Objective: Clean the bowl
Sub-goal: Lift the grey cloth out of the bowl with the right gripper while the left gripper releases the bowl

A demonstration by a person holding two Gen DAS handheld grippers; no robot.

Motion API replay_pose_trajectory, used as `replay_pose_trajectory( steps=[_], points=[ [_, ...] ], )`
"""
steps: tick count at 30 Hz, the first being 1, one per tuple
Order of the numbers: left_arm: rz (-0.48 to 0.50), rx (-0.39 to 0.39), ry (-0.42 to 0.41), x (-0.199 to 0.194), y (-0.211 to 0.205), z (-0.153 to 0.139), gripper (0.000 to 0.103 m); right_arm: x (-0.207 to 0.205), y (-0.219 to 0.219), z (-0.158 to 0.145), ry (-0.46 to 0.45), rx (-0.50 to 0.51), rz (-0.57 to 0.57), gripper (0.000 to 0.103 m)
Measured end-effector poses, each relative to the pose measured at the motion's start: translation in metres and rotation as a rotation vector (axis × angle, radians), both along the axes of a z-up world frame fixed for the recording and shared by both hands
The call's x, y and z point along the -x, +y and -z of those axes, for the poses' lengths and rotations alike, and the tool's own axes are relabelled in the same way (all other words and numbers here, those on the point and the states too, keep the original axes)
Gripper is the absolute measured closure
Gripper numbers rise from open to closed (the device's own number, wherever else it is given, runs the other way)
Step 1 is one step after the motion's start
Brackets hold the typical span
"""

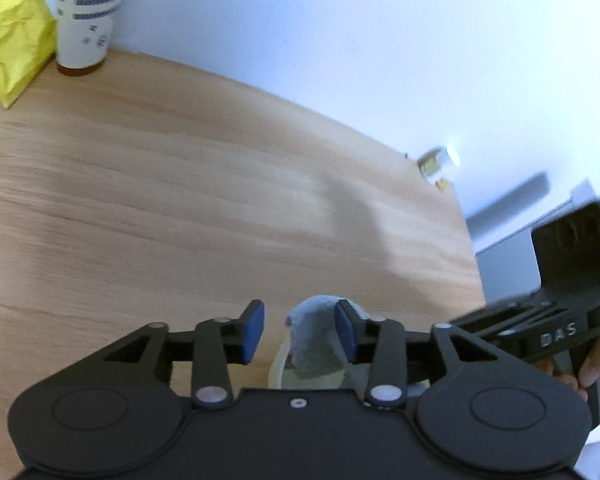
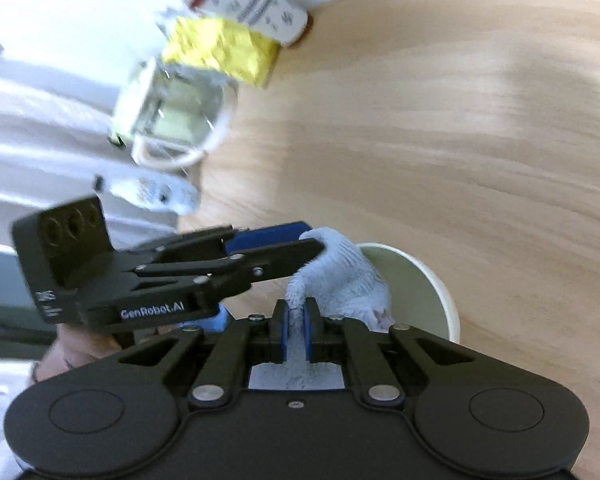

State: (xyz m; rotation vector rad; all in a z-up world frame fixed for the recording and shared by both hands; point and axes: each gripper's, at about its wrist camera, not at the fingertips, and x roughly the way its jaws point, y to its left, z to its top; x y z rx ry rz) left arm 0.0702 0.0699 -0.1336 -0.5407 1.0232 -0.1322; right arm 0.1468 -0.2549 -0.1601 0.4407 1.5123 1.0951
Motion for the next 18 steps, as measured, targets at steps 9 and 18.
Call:
replay_pose_trajectory(
  steps=[9, 18],
  points=[
    [0.033, -0.043, -0.023, 0.001, -0.006, -0.021, 0.035, -0.007, 0.006, -0.017, -0.017, -0.151, 0.189, 0.094],
    [0.098, -0.161, 0.008, -0.004, -0.035, -0.022, 0.019, -0.027, -0.045, -0.03, -0.105, -0.159, 0.413, 0.094]
  ],
)
